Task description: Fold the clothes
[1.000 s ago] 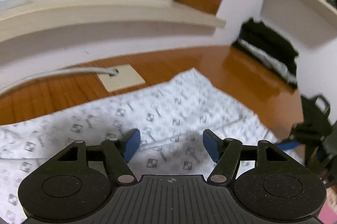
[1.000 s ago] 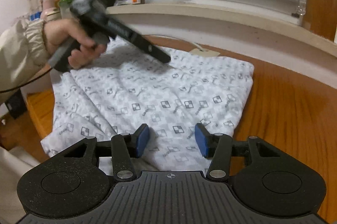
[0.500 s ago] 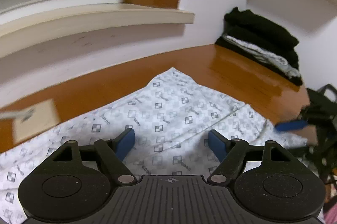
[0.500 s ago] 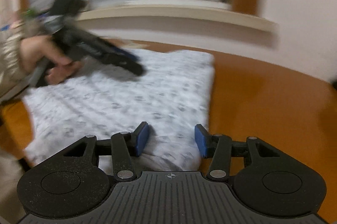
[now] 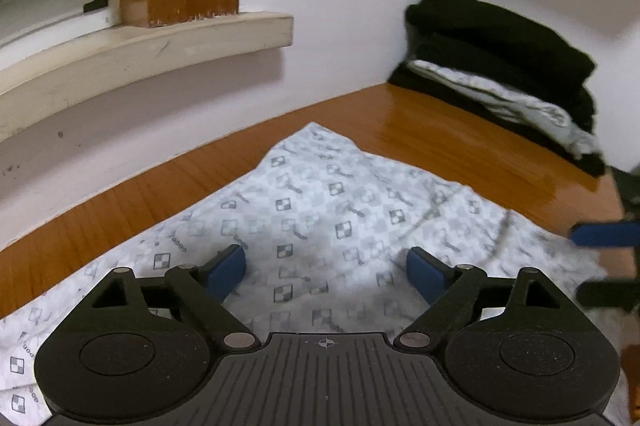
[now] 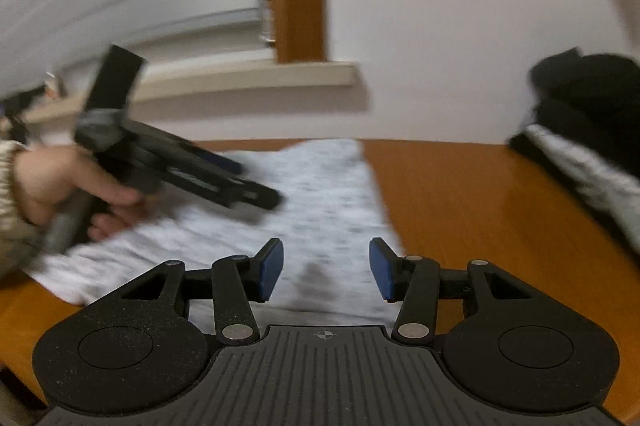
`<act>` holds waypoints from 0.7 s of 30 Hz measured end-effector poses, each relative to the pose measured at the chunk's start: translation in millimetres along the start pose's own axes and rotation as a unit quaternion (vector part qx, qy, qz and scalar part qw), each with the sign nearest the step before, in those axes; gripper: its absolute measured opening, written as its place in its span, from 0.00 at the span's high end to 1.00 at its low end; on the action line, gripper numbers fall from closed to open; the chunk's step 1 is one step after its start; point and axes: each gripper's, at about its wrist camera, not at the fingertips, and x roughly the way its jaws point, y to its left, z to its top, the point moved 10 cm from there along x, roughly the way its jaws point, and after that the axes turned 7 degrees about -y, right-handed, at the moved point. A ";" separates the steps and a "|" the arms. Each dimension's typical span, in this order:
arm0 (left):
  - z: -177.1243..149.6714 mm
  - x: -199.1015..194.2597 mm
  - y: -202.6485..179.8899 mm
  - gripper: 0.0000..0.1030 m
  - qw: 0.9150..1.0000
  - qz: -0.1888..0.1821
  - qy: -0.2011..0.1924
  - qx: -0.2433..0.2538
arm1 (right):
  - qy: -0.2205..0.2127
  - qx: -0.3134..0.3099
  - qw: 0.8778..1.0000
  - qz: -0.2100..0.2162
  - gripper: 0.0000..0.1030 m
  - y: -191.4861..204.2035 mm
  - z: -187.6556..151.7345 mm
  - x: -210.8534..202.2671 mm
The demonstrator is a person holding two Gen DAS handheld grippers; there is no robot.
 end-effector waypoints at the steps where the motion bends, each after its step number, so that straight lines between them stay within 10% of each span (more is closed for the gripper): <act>1: -1.1 -3.8 1.9 0.13 1.000 -0.011 0.002 -0.002 | 0.007 0.003 1.000 0.011 0.53 5.7 -4.9 4.0; 12: -33.0 -140.3 163.4 0.10 0.998 0.042 -0.023 -0.033 | 0.020 -0.022 0.999 -0.013 0.49 28.4 -23.2 11.8; 21: -57.6 -206.8 248.8 0.01 0.986 0.036 -0.072 -0.148 | 0.015 -0.051 0.997 0.060 0.44 146.9 -11.0 36.9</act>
